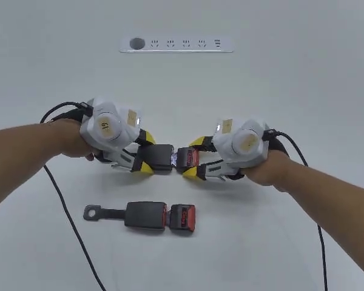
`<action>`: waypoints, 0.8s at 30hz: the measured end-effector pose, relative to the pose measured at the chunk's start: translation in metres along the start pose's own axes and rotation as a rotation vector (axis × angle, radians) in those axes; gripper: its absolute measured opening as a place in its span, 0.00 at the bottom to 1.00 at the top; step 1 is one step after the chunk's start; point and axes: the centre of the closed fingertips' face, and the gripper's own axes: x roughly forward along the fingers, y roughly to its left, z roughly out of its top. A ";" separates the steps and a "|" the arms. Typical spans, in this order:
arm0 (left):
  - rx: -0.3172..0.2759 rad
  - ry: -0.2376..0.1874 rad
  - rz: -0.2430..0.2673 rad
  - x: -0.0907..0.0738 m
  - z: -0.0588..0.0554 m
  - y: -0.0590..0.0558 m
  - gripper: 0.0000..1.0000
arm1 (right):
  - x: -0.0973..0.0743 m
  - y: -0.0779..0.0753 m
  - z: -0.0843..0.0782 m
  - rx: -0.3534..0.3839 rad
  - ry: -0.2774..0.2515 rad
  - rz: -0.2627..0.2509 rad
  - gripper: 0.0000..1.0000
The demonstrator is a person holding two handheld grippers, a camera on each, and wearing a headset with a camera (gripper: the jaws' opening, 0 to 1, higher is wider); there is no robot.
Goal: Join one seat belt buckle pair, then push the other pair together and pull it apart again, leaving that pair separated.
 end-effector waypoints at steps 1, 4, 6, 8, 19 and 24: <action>0.000 -0.001 0.000 0.000 0.000 0.000 0.34 | 0.000 0.000 0.000 -0.002 0.002 -0.002 0.34; -0.005 -0.010 0.001 0.000 0.000 0.000 0.34 | -0.001 0.000 -0.001 0.003 -0.008 0.000 0.34; -0.010 -0.018 0.005 -0.001 -0.001 0.000 0.34 | -0.001 0.000 -0.001 -0.002 -0.005 0.001 0.34; -0.016 -0.024 0.010 -0.001 -0.001 0.000 0.34 | -0.003 0.000 -0.003 -0.002 -0.004 -0.002 0.34; -0.019 -0.028 0.008 -0.002 -0.004 -0.001 0.34 | -0.012 -0.001 -0.011 -0.007 -0.021 0.012 0.35; -0.022 -0.028 0.008 -0.001 -0.004 -0.001 0.34 | -0.014 -0.001 -0.013 -0.010 -0.024 0.015 0.35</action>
